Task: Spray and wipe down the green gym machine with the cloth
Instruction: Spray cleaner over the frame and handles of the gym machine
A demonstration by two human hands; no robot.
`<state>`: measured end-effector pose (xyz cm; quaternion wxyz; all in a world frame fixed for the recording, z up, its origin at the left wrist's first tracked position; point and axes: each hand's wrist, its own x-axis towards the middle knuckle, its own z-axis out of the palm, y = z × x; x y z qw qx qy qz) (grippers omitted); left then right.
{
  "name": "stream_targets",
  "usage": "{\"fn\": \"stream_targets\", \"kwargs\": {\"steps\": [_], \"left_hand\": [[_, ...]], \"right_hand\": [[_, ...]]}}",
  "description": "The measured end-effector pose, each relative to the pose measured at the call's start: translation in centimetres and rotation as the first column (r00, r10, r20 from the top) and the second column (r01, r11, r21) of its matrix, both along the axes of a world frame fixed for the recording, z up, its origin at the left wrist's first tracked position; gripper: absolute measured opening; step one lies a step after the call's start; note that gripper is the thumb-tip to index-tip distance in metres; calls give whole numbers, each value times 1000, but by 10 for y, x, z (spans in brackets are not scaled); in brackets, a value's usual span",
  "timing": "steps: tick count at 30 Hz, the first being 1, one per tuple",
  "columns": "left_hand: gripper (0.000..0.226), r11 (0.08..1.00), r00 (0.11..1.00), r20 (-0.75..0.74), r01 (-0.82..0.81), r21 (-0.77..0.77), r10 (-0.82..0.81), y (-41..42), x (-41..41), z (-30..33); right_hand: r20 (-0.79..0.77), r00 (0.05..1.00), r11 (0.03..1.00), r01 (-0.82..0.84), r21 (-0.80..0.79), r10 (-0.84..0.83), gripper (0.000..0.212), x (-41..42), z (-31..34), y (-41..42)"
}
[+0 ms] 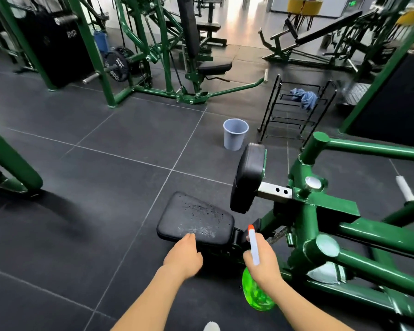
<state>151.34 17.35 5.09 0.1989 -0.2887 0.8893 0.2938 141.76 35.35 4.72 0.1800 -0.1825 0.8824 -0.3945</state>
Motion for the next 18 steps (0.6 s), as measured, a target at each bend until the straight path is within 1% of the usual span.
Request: {"fn": "stream_targets", "kwargs": {"steps": [3, 6, 7, 9, 11, 12, 15, 16, 18], "left_hand": [[58, 1000, 999, 37, 4, 1, -4, -21, -14, 1], [44, 1000, 996, 85, 20, -7, -19, -39, -31, 5], [39, 1000, 995, 99, 29, -5, -28, -44, -36, 5], [33, 999, 992, 117, 45, -7, -44, -53, -47, 6], [36, 998, 992, 113, 62, -13, -60, -64, -57, 7], [40, 997, 991, 112, 69, -16, -67, -68, -60, 7], [47, 995, 986, 138, 100, -18, -96, -80, -63, 4], [47, 994, 982, 157, 112, -18, -107, -83, -62, 3], [42, 992, 973, 194, 127, -6, -123, -93, -61, -3]], "right_hand": [[-55, 997, 997, 54, -58, -58, 16, -15, 8, -26], [-114, 986, 992, 123, -28, -125, 15, -28, 14, -44], [-127, 985, 993, 115, 1, -114, 15, -31, 13, -47], [-141, 988, 997, 72, 42, -65, 23, -35, 11, -48], [-135, 990, 997, 43, 61, -35, 34, -41, 6, -50], [-128, 992, 997, 29, 77, -19, 34, -43, 4, -50], [-89, 996, 980, 5, 200, 13, 18, -47, -4, -53], [-86, 996, 964, 1, 265, 23, 15, -48, -5, -54], [-68, 997, 932, -17, 361, 45, 15, -50, -9, -56]]}}
